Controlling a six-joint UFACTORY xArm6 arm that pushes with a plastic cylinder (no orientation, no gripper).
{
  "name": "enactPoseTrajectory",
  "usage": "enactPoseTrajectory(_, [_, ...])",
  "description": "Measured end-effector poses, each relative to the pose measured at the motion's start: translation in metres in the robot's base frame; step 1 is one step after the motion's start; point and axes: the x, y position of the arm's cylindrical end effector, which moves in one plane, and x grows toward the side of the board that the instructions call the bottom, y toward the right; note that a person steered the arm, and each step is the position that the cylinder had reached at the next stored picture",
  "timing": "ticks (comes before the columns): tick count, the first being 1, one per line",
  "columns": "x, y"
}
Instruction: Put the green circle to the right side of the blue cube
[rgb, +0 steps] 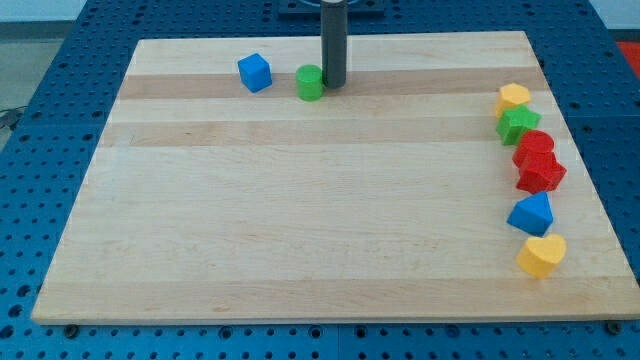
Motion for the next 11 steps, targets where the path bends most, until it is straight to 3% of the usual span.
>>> enactPoseTrajectory(1, [0.0, -0.009])
enactPoseTrajectory(2, [0.012, 0.028])
enactPoseTrajectory(3, [0.022, 0.028])
enactPoseTrajectory(7, [0.049, -0.021])
enactPoseTrajectory(11, [0.017, -0.032])
